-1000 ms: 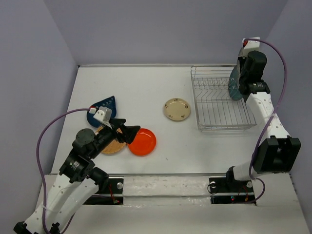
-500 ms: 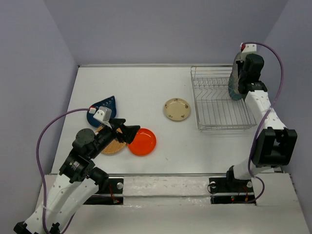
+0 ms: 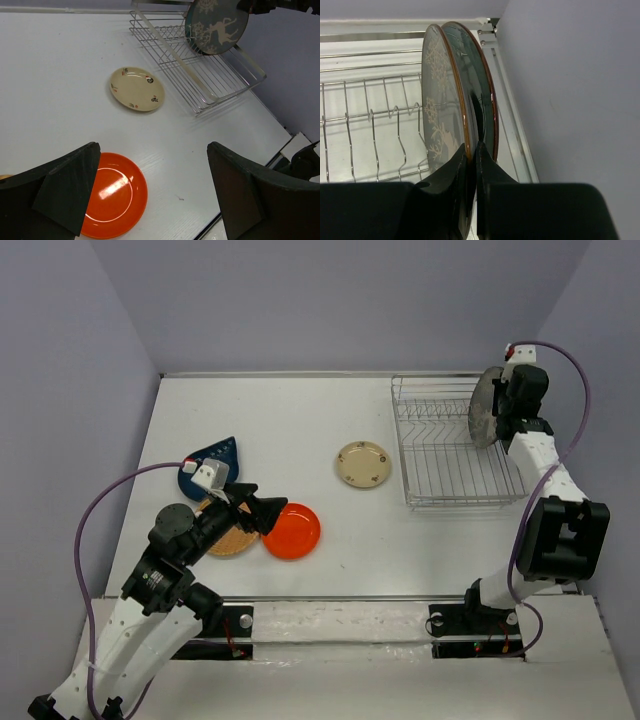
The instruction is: Load the plates into the dish rack
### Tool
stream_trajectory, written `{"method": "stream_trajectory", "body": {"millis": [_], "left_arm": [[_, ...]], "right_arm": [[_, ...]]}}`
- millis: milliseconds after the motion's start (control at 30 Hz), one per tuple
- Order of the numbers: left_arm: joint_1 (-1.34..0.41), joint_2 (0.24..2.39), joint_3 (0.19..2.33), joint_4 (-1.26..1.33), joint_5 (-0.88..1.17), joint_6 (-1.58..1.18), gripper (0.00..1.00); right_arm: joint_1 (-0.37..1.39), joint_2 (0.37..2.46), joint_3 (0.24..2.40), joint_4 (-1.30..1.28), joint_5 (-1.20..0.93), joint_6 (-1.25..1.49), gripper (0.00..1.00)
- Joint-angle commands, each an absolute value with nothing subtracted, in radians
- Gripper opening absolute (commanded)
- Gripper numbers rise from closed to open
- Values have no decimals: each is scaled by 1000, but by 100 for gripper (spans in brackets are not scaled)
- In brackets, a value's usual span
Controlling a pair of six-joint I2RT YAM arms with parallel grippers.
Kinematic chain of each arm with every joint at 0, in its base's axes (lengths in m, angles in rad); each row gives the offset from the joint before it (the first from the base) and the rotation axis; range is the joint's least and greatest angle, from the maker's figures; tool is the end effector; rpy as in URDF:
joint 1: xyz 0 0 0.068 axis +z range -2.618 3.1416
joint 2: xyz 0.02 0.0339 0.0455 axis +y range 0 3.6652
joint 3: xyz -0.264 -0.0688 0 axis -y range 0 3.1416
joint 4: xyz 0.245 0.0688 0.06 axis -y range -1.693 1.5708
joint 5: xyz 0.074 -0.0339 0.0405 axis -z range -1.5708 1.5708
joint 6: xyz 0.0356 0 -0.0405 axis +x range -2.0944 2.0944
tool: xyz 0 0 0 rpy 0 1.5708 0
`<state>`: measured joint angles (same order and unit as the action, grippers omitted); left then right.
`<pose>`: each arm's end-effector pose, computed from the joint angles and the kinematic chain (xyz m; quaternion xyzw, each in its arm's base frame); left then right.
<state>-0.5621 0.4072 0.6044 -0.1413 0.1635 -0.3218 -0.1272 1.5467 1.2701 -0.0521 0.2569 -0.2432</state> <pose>0.0942 -0.0662 0.3310 0.1410 0.6727 -0.3604 0.6306 0.3642 -0.0557 0.3332 0.0277 0.8095 -0.2087 0.5480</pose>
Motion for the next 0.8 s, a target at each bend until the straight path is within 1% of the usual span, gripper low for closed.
{"method": "stream_trajectory", "body": {"millis": [0,367,433,467,500,533,667,733,767], "left_arm": [[-566,402,604,-117,160,-304,99],[-566,408,601,-115,158,-310,99],[-566,416,603,-114,156,-311,99],[-566,420,601,-115,158,-313,99],[-566,432,603,-115,158,-311,99],[-566,440,604,-115,160,-314,99],[-566,495,606,-118,164,-322,99],[-566,512,609,-117,169,-327,99],[-566,532,609,-117,167,-328,99]], "right_arm": [[-156,1506,1270,123,210,-161,7],[-176,1526,1200,152,195,-55,7],[-176,1529,1189,155,207,-40,11],[-176,1531,1186,158,212,-34,19],[-176,1529,1184,156,216,-29,25],[-176,1526,1186,156,225,-19,38],[-176,1496,1193,144,233,30,68],[-176,1480,1201,129,233,43,73],[-176,1464,1207,115,239,51,78]]}}
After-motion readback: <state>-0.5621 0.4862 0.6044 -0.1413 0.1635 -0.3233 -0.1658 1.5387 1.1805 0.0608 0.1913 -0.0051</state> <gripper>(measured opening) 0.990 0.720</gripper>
